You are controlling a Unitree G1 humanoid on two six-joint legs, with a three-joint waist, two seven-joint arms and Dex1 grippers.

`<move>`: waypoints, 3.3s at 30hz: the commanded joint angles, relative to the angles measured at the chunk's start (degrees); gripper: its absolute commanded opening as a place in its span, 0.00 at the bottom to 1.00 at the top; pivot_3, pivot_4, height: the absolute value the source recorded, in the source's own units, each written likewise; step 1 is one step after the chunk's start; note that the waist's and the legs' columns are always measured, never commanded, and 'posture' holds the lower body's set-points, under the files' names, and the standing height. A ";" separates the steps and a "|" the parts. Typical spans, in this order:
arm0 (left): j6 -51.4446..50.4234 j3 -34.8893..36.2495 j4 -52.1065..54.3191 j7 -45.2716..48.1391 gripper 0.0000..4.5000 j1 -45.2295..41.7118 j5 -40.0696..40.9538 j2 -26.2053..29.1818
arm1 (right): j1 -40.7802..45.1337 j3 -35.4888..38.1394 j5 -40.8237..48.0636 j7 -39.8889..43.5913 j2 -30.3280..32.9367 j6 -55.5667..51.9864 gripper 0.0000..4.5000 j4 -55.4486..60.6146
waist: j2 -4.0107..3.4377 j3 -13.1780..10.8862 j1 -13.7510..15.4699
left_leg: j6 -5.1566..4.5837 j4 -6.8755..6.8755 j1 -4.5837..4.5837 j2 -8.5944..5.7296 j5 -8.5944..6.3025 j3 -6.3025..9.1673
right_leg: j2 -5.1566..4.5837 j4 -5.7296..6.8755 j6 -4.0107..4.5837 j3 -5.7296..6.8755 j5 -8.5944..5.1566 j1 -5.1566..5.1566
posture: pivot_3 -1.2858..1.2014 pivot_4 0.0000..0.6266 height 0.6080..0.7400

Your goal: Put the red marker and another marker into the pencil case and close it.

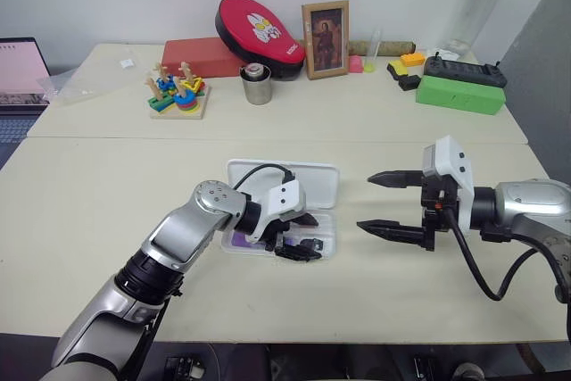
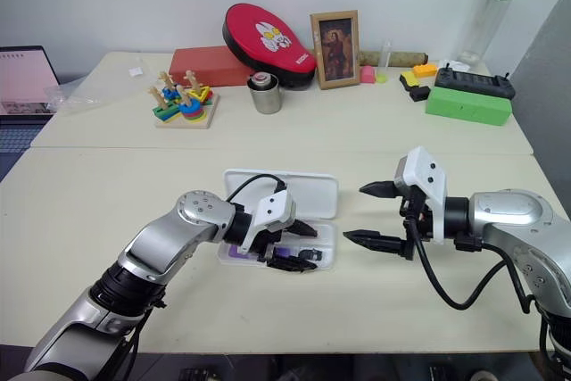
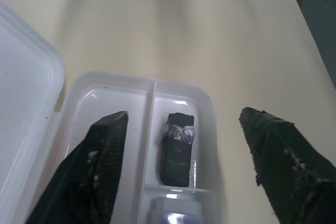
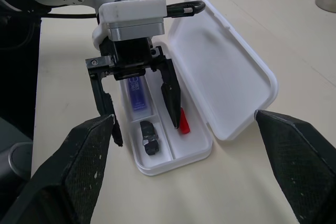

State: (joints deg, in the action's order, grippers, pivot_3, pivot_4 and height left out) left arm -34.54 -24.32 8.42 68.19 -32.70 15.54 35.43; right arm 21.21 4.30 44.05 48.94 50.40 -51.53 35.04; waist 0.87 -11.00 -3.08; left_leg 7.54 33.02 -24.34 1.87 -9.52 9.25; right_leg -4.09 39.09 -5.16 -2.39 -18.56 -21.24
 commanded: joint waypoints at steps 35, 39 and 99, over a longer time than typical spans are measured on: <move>-27.56 65.23 34.82 -29.77 1.00 28.13 40.89 9.77 | 38.00 -24.02 -32.06 -5.86 -31.90 17.74 0.10 -52.10 | 0.05 0.04 -1.45 | 0.03 -0.04 0.15 0.00 0.01 0.01 | 0.00 0.23 0.01 -0.05 0.02 -0.04 | 0.52 0.24 1.00; -25.98 64.10 34.15 -30.75 1.00 29.07 40.77 10.97 | 36.52 -25.46 -33.33 -2.84 -31.41 17.46 0.01 -49.88 | 0.04 0.04 -1.62 | 0.03 -0.04 0.19 0.00 0.01 0.01 | 0.00 0.37 0.03 -0.06 0.01 -0.09 | 0.52 0.24 1.00; 1.45 45.79 -3.15 -32.96 1.00 16.91 14.89 13.76 | 15.91 -4.37 -26.28 4.46 -16.91 15.40 0.83 -32.56 | 0.12 0.08 -0.23 | 0.02 -0.19 0.34 0.01 0.01 -0.06 | 0.00 0.28 0.05 -0.11 -0.01 -0.01 | 0.52 0.24 1.00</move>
State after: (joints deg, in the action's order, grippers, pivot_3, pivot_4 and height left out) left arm -34.35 21.49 4.07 34.61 -14.71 30.95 49.38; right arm 37.17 -2.11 16.16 53.52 32.65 -35.82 -0.28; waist 0.99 -10.92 -3.31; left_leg 7.56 32.83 -24.00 1.88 -9.51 9.18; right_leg -4.10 39.37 -5.11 -2.52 -18.57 -21.24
